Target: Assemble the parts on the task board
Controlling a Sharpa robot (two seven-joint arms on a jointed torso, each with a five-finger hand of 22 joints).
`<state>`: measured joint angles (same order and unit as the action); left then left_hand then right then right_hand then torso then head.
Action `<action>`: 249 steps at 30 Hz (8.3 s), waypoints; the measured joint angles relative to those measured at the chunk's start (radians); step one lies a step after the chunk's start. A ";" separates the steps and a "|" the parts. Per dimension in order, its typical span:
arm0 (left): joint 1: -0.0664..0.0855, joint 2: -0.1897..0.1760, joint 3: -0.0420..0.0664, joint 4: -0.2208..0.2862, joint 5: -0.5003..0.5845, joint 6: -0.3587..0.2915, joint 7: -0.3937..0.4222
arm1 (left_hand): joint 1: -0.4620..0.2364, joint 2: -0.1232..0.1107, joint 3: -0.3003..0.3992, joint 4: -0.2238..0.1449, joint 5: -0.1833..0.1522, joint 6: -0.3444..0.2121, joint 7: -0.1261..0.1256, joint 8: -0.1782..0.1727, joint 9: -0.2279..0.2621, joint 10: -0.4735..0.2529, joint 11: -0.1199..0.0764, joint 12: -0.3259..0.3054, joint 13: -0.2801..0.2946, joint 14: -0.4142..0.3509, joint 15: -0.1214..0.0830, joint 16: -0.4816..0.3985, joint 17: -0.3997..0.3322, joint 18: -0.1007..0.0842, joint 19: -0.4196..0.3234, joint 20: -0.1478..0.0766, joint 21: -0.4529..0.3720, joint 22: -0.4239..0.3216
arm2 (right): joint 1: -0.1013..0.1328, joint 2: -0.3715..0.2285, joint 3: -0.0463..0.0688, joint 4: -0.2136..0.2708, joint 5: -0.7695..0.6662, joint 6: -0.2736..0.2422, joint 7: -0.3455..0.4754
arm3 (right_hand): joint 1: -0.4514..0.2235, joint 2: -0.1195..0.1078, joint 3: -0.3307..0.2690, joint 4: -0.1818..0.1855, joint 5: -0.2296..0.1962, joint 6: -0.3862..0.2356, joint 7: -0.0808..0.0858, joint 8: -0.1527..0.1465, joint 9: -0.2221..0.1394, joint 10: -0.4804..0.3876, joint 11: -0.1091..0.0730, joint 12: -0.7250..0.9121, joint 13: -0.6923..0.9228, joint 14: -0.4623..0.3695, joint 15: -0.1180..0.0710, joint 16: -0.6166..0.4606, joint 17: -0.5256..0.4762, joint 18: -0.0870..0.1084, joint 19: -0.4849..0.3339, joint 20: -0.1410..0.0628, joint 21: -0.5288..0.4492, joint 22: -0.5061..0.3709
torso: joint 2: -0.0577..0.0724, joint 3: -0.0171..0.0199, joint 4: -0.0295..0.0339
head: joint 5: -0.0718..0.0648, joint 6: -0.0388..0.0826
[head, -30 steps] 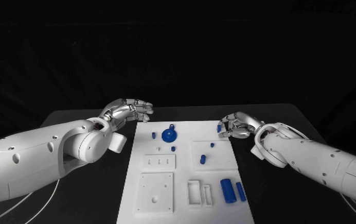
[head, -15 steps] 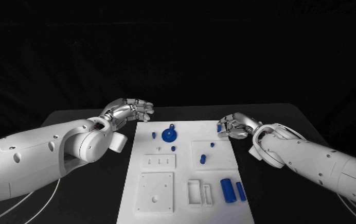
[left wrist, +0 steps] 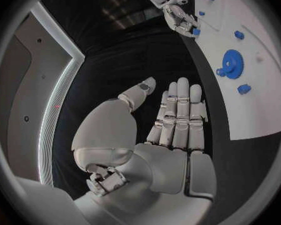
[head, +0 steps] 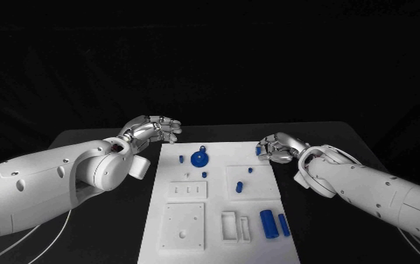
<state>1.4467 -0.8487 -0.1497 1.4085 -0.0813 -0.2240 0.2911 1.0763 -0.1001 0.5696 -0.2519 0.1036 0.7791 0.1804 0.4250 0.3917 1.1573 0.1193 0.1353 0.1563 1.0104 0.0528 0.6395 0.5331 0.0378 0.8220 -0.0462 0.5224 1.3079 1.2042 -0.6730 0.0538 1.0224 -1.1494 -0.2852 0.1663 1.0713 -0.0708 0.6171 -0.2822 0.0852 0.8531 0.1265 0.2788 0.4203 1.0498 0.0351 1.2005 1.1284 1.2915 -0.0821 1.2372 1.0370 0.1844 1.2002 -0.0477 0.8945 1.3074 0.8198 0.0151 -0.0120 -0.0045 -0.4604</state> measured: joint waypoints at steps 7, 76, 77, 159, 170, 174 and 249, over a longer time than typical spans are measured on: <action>0.000 0.000 0.000 0.000 0.000 0.000 0.000 | 0.000 0.000 0.000 0.000 0.000 0.000 0.000 0.000 0.000 0.000 0.000 0.000 0.000 0.000 0.000 0.000 0.000 0.000 0.000 0.000 0.000 0.000 | -0.001 0.001 0.000 0.002 -0.004 -0.002 -0.001 | -0.016 -0.008 0.008 -0.002 -0.008 0.006 -0.006 0.011 0.003 0.006 -0.006 0.000 -0.001 0.004 -0.004 0.000 0.001 0.000 0.006 -0.002 0.004 0.000 | 0.000 -0.0004 -0.0001 | 0.000 0.000; 0.000 0.000 0.000 0.002 -0.022 0.008 -0.010 | 0.000 0.000 0.000 -0.005 0.000 0.011 -0.011 0.005 0.006 0.025 -0.006 0.002 0.009 0.000 0.000 0.000 0.003 -0.006 0.000 0.000 0.000 0.000 | -0.001 -0.033 -0.001 0.114 -0.113 -0.152 -0.124 | -0.033 -0.015 0.132 0.025 -0.035 0.135 -0.089 0.067 0.023 0.092 -0.066 0.049 0.057 0.016 -0.056 -0.004 0.017 0.043 0.033 -0.015 0.019 0.000 | -0.001 -0.0011 -0.0006 | -0.003 0.001; 0.000 0.001 0.000 0.002 -0.025 0.008 -0.013 | 0.000 0.000 0.000 -0.005 0.000 0.021 -0.014 0.011 0.009 0.037 -0.011 0.008 0.012 0.000 0.000 0.000 0.004 -0.003 0.000 0.000 0.005 0.000 | 0.002 -0.036 -0.001 0.122 -0.118 -0.153 -0.129 | -0.033 -0.015 0.132 0.025 -0.035 0.135 -0.089 0.067 0.023 0.092 -0.066 0.049 0.057 0.016 -0.056 -0.004 0.017 0.044 0.033 -0.015 0.019 0.000 | -0.001 -0.0011 -0.0010 | -0.003 0.002; 0.019 0.210 -0.006 -0.047 -0.367 0.060 -0.504 | -0.080 -0.016 -0.076 0.247 -0.049 0.145 -0.059 -0.013 0.008 0.177 -0.080 0.043 0.128 0.068 -0.057 0.128 0.047 0.006 0.057 -0.061 0.112 0.000 | 0.094 0.099 -0.030 0.421 -0.389 -0.010 -0.465 | -0.058 -0.048 0.193 0.053 -0.039 0.143 -0.096 0.067 0.024 0.113 -0.065 0.049 0.073 0.020 -0.051 0.000 0.019 0.048 0.041 -0.009 0.023 0.000 | -0.077 0.0027 -0.0118 | 0.030 -0.015; 0.019 0.211 -0.006 -0.050 -0.369 0.060 -0.507 | -0.032 0.060 -0.054 0.177 -0.049 0.181 -0.070 -0.010 0.013 0.206 -0.095 0.049 0.141 0.068 -0.057 0.135 0.044 0.010 0.057 -0.061 0.112 0.000 | 0.095 0.100 -0.034 0.419 -0.392 -0.005 -0.467 | -0.054 -0.048 0.196 0.056 -0.035 0.144 -0.096 0.067 0.024 0.113 -0.065 0.049 0.073 0.020 -0.051 0.000 0.018 0.048 0.041 -0.009 0.023 0.000 | -0.077 0.0026 -0.0123 | 0.031 -0.018; 0.019 0.211 -0.006 -0.051 -0.369 0.060 -0.507 | -0.029 0.063 -0.030 0.165 -0.051 0.197 -0.076 -0.007 0.012 0.220 -0.102 0.053 0.147 0.072 -0.061 0.140 0.044 0.016 0.057 -0.061 0.120 0.000 | 0.094 0.100 -0.034 0.420 -0.392 -0.004 -0.468 | -0.054 -0.048 0.196 0.056 -0.035 0.144 -0.097 0.067 0.024 0.113 -0.065 0.049 0.073 0.020 -0.051 0.000 0.018 0.048 0.041 -0.009 0.023 0.000 | -0.077 0.0027 -0.0124 | 0.030 -0.018; 0.013 0.080 -0.076 0.057 -0.632 -0.082 -0.503 | -0.062 -0.001 0.055 0.050 0.155 0.301 -0.082 -0.008 0.181 0.317 -0.170 0.239 0.297 0.197 -0.164 0.338 0.090 0.005 0.160 -0.103 0.314 0.000 | 0.091 -0.073 -0.036 0.363 -0.120 -0.169 -0.345 | -0.120 -0.159 -0.090 0.082 0.205 0.013 0.015 -0.012 0.013 -0.065 0.010 -0.063 -0.056 -0.058 0.018 -0.078 -0.021 0.034 -0.052 0.027 -0.055 0.000 | -0.076 0.0050 -0.0109 | 0.058 -0.042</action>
<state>1.4598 -0.7685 -0.2261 1.4659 -0.7131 -0.3064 -0.2121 1.0139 -0.1011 0.6247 -0.2024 0.2584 1.0796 0.0980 0.4175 0.5724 1.4740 -0.0505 0.3746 0.4535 1.2074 -0.1114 0.9776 0.6234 0.0426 0.9823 -0.1490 0.8364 1.3080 1.2950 -0.7462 0.0179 1.3854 -1.2690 -0.4544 -0.1784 0.9517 -0.2302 0.5269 -0.2002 0.2906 0.8666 0.1418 0.2671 0.4335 0.9845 0.0447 1.1375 1.0728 1.2338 -0.0639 1.1589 1.0160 0.2187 1.1481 -0.0211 0.8399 1.3077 0.7435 0.0200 -0.0229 0.0530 -0.5022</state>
